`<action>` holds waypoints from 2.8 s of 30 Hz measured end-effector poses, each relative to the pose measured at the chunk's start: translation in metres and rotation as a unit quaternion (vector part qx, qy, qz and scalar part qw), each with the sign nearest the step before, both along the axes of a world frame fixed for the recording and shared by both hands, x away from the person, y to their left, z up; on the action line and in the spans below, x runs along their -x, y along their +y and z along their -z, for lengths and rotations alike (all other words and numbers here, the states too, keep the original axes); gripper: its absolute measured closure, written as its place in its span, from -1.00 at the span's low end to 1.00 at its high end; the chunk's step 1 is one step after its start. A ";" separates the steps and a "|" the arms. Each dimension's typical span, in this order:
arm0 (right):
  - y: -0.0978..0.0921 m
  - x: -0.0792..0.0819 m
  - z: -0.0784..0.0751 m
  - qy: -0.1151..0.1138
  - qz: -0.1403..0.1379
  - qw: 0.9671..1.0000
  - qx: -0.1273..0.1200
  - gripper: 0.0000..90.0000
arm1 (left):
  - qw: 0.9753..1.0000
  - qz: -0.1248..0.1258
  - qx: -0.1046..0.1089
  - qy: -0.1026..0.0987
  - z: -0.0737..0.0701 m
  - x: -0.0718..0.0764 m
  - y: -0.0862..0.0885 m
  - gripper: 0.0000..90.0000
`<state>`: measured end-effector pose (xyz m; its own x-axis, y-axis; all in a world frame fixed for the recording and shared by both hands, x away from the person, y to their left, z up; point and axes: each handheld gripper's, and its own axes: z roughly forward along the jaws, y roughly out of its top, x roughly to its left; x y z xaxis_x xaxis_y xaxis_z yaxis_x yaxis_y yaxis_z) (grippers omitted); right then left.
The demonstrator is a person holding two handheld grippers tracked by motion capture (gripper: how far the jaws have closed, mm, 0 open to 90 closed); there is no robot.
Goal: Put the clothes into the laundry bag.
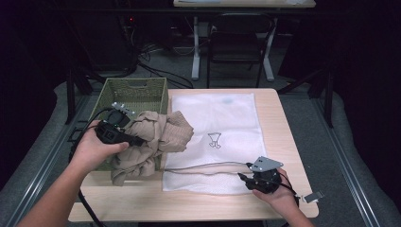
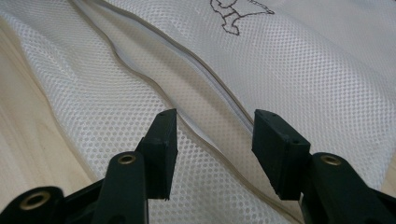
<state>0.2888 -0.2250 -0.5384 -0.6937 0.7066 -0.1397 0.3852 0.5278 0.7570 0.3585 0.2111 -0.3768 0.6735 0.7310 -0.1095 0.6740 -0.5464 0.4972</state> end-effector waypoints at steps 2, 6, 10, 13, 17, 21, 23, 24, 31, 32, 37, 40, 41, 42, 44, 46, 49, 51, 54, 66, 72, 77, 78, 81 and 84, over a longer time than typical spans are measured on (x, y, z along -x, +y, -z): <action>0.005 -0.003 -0.002 0.003 -0.011 1.000 0.011 0.13 | 1.000 0.003 0.006 -0.001 0.001 0.002 -0.001 0.53; 0.016 -0.013 -0.005 -0.004 -0.023 0.999 0.031 0.12 | 1.000 0.012 0.008 -0.001 0.005 0.005 -0.003 0.53; 0.024 -0.023 -0.007 -0.013 -0.031 0.999 0.042 0.10 | 1.000 0.016 0.013 -0.002 0.009 0.007 -0.005 0.53; 0.029 -0.031 -0.005 -0.010 -0.035 0.998 0.051 0.09 | 1.000 0.019 0.014 -0.003 0.010 0.009 -0.005 0.53; 0.034 -0.038 0.000 -0.012 -0.041 0.997 0.064 0.08 | 1.000 0.021 0.018 -0.006 0.012 0.011 -0.007 0.53; 0.039 -0.043 0.003 -0.010 -0.047 0.996 0.070 0.07 | 1.000 0.024 0.019 -0.005 0.013 0.013 -0.009 0.53; 0.041 -0.044 0.003 -0.010 -0.051 0.996 0.073 0.07 | 0.999 0.026 0.019 -0.006 0.014 0.014 -0.009 0.53; 0.042 -0.046 0.004 -0.010 -0.054 0.996 0.074 0.07 | 0.999 0.027 0.022 -0.005 0.015 0.014 -0.010 0.53; 0.050 -0.055 0.012 -0.003 -0.062 0.995 0.080 0.11 | 0.999 0.033 0.030 -0.007 0.019 0.015 -0.016 0.53; 0.050 -0.055 0.012 -0.003 -0.062 0.995 0.080 0.11 | 0.999 0.033 0.030 -0.007 0.019 0.015 -0.016 0.53; 0.052 -0.060 0.012 0.014 -0.072 0.995 0.070 0.38 | 0.998 0.041 0.035 -0.008 0.023 0.017 -0.020 0.53; 0.053 -0.062 0.013 0.020 -0.080 0.995 0.061 0.62 | 0.998 0.043 0.039 -0.010 0.026 0.019 -0.021 0.53; 0.052 -0.063 0.012 0.022 -0.082 0.995 0.056 0.70 | 0.998 0.042 0.042 -0.012 0.027 0.019 -0.021 0.53; 0.052 -0.063 0.012 0.022 -0.082 0.995 0.056 0.70 | 0.998 0.043 0.044 -0.012 0.028 0.020 -0.022 0.53; 0.051 -0.064 0.011 0.027 -0.082 0.995 0.050 0.75 | 0.998 0.046 0.048 -0.015 0.029 0.021 -0.022 0.53; 0.051 -0.064 0.009 0.028 -0.082 0.995 0.046 0.80 | 0.997 0.046 0.053 -0.016 0.031 0.021 -0.023 0.53; 0.051 -0.067 0.003 0.026 -0.083 0.995 0.039 0.88 | 0.997 0.051 0.054 -0.023 0.033 0.024 -0.025 0.53; 0.051 -0.067 0.001 0.026 -0.083 0.996 0.037 0.89 | 0.997 0.050 0.058 -0.025 0.034 0.025 -0.026 0.53; 0.052 -0.070 -0.006 0.027 -0.088 0.995 0.031 0.92 | 0.996 0.052 0.068 -0.024 0.036 0.026 -0.026 0.53; 0.051 -0.086 -0.025 0.041 -0.090 0.995 -0.001 0.94 | 0.995 0.056 0.075 -0.029 0.040 0.029 -0.031 0.53; 0.051 -0.092 -0.037 0.033 -0.087 0.996 -0.010 0.94 | 0.995 0.055 0.079 -0.031 0.040 0.032 -0.032 0.53; 0.053 -0.095 -0.043 0.025 -0.085 0.996 -0.016 0.94 | 0.995 0.057 0.079 -0.033 0.041 0.035 -0.032 0.53; 0.053 -0.095 -0.043 0.025 -0.085 0.996 -0.016 0.94 | 0.995 0.057 0.079 -0.032 0.041 0.036 -0.032 0.53; 0.054 -0.097 -0.049 0.020 -0.086 0.996 -0.023 0.94 | 0.995 0.055 0.077 -0.033 0.041 0.037 -0.033 0.53; 0.056 -0.099 -0.054 0.019 -0.086 0.996 -0.024 0.94 | 0.995 0.057 0.077 -0.034 0.040 0.038 -0.033 0.53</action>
